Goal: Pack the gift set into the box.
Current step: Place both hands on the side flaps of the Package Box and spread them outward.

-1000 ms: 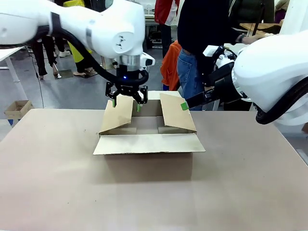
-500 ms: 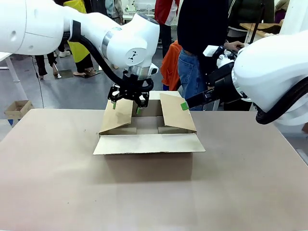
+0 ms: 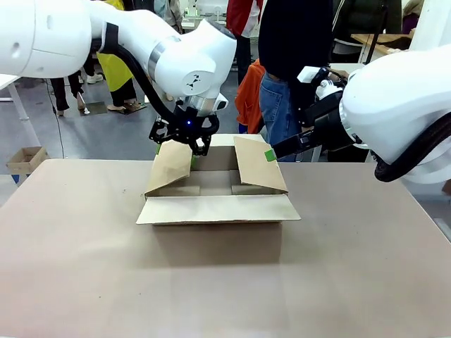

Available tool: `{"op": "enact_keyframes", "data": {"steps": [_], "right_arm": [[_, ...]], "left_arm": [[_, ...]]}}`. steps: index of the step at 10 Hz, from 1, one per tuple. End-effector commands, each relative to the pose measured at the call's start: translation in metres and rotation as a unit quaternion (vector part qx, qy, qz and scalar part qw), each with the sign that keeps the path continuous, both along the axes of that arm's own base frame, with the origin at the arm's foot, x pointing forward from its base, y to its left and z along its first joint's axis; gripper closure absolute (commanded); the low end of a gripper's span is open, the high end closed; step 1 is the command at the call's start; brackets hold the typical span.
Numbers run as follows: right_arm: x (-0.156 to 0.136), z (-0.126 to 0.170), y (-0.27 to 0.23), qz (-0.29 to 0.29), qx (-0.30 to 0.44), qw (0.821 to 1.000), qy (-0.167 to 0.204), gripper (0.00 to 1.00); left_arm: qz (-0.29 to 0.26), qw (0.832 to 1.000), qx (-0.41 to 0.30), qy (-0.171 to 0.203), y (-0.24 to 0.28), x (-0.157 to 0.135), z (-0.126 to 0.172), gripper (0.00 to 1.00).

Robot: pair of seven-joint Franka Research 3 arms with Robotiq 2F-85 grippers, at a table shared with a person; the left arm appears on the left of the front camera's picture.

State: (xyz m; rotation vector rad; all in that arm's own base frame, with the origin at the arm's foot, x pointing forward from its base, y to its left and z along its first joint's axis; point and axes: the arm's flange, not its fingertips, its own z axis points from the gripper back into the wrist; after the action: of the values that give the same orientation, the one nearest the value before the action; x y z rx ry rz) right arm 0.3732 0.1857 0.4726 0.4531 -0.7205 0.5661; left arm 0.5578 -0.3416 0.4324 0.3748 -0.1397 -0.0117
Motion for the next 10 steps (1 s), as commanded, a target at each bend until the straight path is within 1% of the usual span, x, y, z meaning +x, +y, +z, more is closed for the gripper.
{"op": "enact_keyframes", "data": {"steps": [1,3,5,8,9,10], "right_arm": [[0.000,0.004,0.000,0.000,-0.005,1.000,0.001,0.00],[0.000,0.004,0.000,0.000,-0.005,1.000,0.001,0.00],[0.000,0.004,0.000,0.000,-0.005,1.000,0.001,0.00],[0.000,0.004,0.000,0.000,-0.005,1.000,0.001,0.00],[0.000,0.004,0.000,0.000,-0.005,1.000,0.001,0.00],[0.000,0.004,0.000,0.000,-0.005,1.000,0.001,0.00]], "left_arm": [[0.003,1.000,0.014,-0.028,0.024,-0.018,0.012,0.00],[0.021,0.999,0.006,-0.042,0.051,-0.026,0.022,0.00],[0.053,0.997,-0.021,-0.050,0.094,-0.035,0.031,0.00],[0.083,0.988,-0.120,-0.058,0.172,-0.055,0.036,0.00],[0.094,0.981,-0.161,-0.047,0.195,-0.058,0.029,0.00],[0.082,0.973,-0.215,-0.032,0.216,-0.059,0.016,0.00]]}}
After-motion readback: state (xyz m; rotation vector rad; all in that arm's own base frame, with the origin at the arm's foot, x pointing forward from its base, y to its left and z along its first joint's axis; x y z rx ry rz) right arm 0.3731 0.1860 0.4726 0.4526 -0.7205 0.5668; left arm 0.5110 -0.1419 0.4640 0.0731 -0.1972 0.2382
